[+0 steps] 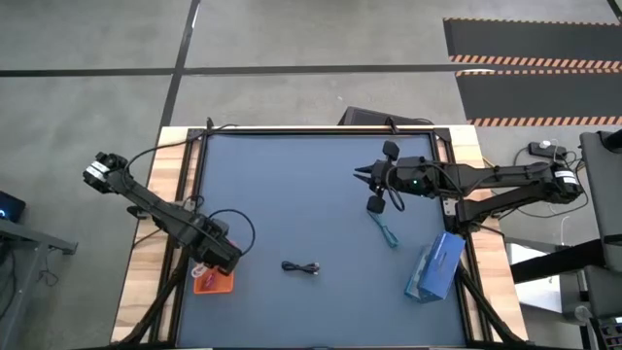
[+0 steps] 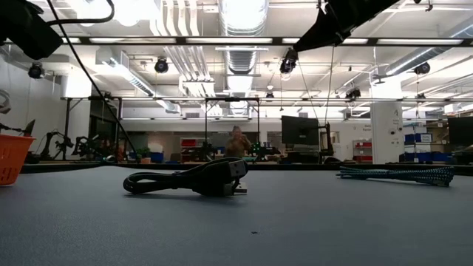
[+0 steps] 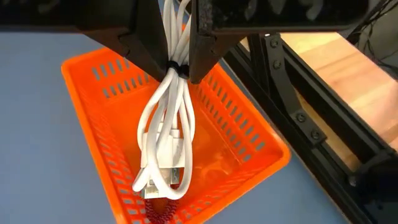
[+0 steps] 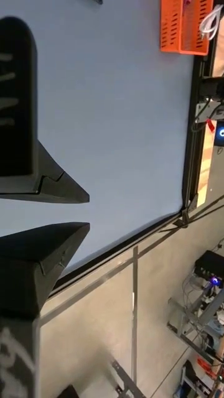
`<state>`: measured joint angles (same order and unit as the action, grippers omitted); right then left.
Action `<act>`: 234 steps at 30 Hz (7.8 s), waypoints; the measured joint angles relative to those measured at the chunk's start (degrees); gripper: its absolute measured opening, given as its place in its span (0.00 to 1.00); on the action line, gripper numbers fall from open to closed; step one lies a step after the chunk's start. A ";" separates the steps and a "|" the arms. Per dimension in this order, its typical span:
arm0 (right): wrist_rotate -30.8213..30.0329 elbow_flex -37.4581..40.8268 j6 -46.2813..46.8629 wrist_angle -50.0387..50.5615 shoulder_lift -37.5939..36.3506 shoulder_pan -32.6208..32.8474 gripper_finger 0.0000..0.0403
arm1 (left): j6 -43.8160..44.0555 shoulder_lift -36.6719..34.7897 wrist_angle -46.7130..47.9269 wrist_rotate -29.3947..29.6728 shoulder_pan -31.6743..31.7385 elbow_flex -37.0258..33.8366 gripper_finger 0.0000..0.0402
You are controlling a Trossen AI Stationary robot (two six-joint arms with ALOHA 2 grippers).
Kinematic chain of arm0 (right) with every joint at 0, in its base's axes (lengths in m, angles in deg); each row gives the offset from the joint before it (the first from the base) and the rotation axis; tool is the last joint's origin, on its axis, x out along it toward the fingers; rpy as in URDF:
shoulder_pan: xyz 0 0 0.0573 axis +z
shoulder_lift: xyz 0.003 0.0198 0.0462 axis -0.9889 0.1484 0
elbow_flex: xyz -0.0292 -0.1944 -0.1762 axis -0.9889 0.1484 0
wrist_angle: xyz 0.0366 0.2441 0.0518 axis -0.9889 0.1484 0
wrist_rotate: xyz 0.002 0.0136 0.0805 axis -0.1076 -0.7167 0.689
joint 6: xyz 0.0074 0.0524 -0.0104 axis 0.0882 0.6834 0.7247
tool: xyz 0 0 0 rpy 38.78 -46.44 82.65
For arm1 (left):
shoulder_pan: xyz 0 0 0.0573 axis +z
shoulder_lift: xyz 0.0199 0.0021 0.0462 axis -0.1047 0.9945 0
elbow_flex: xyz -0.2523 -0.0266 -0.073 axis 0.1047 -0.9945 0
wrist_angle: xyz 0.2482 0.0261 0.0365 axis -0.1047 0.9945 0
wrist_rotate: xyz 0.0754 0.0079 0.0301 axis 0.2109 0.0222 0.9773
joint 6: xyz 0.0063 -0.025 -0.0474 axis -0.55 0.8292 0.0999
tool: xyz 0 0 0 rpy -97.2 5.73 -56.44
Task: Pick and place USB-C Cables
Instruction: Put the white charger cable into the orange bin, then put the blue charger cable into the orange bin
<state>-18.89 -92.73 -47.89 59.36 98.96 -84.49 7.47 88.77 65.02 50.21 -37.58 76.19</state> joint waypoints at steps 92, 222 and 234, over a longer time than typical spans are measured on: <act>2.05 4.28 3.94 -8.26 -3.37 -0.22 0.13 | -7.62 1.72 -6.76 1.79 3.06 -5.64 0.30; 23.08 -11.37 52.54 46.54 24.43 -4.11 0.50 | -124.31 -13.02 -97.30 42.28 35.51 -18.59 0.31; 24.53 -7.61 51.97 42.78 24.43 -3.98 0.50 | -121.98 -12.85 -96.88 42.22 35.69 -18.60 0.31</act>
<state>5.64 -100.33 4.08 102.14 123.40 -88.47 -114.51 75.92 -31.85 92.43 -1.89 57.59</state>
